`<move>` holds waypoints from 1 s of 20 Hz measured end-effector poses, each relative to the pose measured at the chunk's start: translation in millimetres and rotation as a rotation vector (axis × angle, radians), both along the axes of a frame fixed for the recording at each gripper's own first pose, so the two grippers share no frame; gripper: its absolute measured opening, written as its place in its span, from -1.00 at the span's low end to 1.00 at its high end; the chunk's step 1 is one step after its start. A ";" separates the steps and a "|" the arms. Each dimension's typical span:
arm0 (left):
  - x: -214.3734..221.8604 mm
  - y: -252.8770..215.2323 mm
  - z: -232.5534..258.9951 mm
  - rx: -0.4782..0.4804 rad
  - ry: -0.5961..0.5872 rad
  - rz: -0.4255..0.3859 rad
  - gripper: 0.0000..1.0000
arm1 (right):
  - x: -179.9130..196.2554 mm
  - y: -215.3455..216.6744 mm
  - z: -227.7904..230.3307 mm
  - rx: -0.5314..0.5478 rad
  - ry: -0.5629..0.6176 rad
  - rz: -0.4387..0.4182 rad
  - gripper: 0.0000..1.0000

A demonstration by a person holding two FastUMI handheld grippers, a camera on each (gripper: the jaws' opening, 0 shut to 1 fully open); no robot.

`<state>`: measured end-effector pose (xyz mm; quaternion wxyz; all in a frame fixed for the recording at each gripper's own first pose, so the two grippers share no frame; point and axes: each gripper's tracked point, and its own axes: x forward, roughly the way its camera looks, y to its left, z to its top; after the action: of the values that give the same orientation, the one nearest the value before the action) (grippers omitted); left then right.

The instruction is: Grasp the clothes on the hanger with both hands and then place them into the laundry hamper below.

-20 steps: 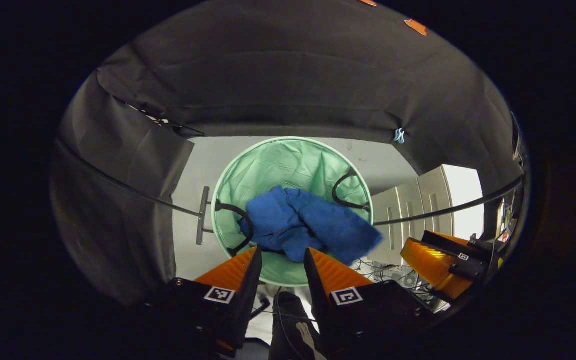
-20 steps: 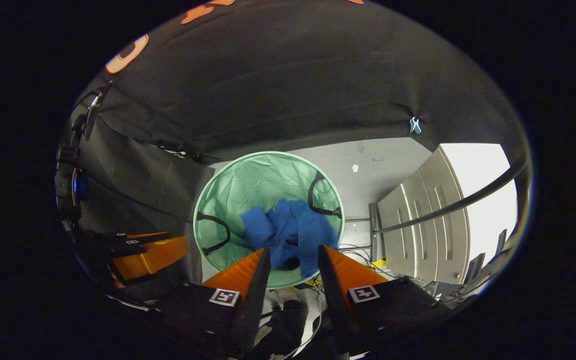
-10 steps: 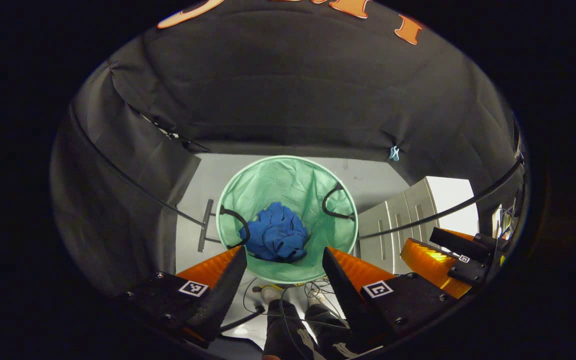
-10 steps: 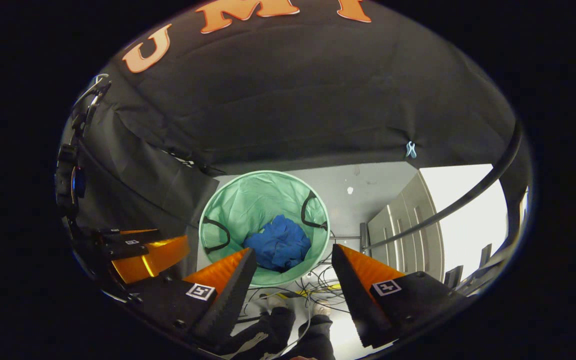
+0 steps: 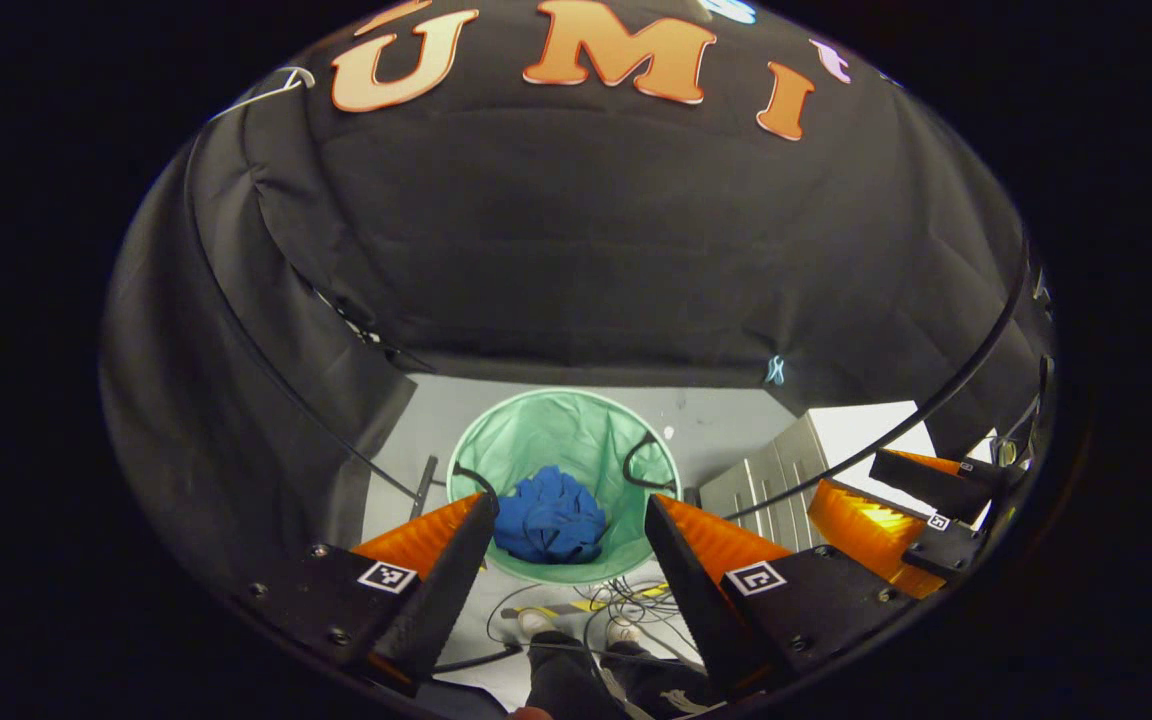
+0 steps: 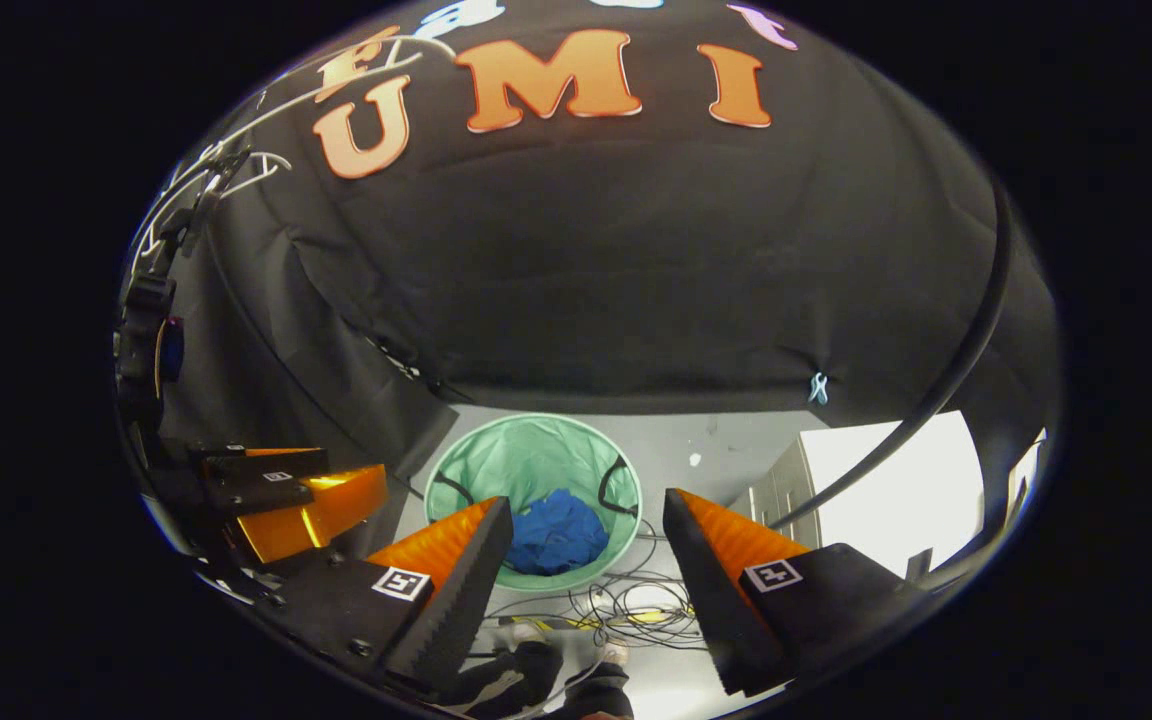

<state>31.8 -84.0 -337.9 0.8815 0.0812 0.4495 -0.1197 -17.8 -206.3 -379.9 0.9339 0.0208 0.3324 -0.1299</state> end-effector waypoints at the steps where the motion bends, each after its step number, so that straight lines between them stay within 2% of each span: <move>1: -3.1 -7.0 13.5 -0.013 -0.024 0.000 0.94 | 0.1 -0.9 12.4 -0.006 -0.024 0.008 0.98; 13: 8.9 -48.4 178.3 -0.098 -0.417 -0.011 0.94 | -20.9 -1.6 168.4 -0.116 -0.315 0.110 0.97; 19: 13.2 -63.9 257.0 -0.151 -0.628 -0.024 0.92 | -31.0 4.2 244.0 -0.207 -0.479 0.168 0.96; 20: 15.0 -63.7 269.5 -0.151 -0.669 -0.027 0.89 | -40.3 8.4 267.5 -0.214 -0.501 0.172 0.95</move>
<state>46.8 -147.8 -68.3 0.9820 0.0561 0.1240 -0.1310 -58.1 -197.9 -112.4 0.9914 -0.0748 0.0764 -0.0752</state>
